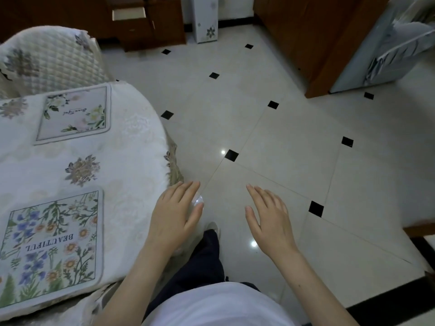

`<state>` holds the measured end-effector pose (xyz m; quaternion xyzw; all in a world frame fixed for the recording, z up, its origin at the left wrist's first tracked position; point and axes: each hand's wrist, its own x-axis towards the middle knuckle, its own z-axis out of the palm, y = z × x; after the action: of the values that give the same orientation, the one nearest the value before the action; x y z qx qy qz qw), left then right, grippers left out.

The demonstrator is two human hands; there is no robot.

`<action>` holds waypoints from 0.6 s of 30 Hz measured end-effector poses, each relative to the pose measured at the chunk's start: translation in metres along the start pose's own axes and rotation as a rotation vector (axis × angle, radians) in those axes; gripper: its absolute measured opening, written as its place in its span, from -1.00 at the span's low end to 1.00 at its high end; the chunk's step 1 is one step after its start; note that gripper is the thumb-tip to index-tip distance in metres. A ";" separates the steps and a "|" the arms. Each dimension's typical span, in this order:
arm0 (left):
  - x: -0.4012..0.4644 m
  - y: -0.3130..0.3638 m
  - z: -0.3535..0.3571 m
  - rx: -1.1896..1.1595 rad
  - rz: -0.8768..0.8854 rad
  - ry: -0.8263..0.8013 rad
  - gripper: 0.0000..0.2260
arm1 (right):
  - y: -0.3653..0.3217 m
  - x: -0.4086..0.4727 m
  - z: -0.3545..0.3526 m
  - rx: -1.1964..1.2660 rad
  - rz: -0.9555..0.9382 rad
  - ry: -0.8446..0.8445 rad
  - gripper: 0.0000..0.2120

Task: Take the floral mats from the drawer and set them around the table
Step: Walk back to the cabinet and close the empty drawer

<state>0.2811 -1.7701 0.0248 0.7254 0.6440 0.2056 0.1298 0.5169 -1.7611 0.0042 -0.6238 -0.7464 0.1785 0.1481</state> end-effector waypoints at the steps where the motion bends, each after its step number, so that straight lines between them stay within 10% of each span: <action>1: 0.013 -0.003 0.002 0.000 -0.014 0.004 -0.54 | 0.003 0.015 0.000 0.000 -0.003 -0.004 -0.49; 18: 0.306 -0.099 -0.016 -0.023 -0.091 0.124 -0.53 | -0.002 0.345 -0.031 -0.037 -0.130 0.038 -0.48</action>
<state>0.2130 -1.4559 0.0342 0.6796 0.6808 0.2514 0.1071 0.4673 -1.4190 0.0319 -0.5799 -0.7855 0.1428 0.1623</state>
